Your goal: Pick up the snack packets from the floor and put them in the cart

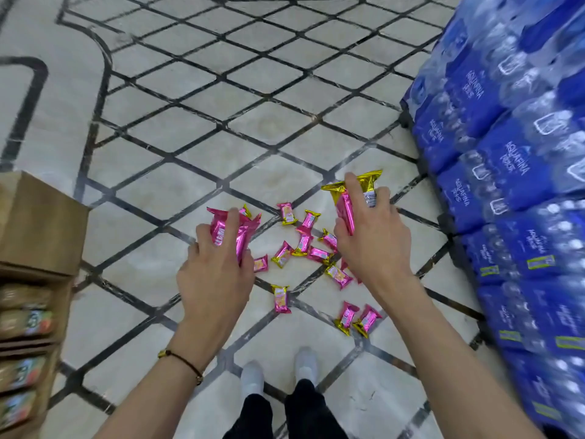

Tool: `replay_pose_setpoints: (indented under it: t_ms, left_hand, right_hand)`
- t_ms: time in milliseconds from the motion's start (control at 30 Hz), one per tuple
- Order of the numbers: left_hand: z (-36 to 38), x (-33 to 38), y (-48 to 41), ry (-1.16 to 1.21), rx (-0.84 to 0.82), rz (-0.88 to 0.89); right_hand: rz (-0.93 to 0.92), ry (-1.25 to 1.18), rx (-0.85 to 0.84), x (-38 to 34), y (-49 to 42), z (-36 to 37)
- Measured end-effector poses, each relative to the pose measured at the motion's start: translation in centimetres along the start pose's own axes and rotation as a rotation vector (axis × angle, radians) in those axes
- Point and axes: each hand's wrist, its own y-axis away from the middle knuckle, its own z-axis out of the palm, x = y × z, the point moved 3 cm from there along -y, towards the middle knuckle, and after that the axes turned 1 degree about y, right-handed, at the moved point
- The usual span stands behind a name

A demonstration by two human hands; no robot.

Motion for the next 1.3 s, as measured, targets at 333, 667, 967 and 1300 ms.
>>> replay_pose_setpoints:
  t_ms: [333,667,967,1300]
  left_hand:
    - [-9.5,4.4,-0.3,0.081,0.099,0.08]
    - [-14.9,6.9,-0.2,0.214,0.105,0.339]
    - [-17.3,14.2,4.8,0.294,0.044,0.653]
    - [-16.4,24.9,19.1,0.323,-0.112,1.07]
  right_hand:
    - [0.052,0.067,0.05,1.2,4.2,-8.1]
    - [0.365,0.047,0.201,2.2,11.8,-15.6]
    - [0.694,0.097,0.308,5.6,22.5,-21.0]
    - [1.098,0.192,0.405,10.7,40.1,-24.9]
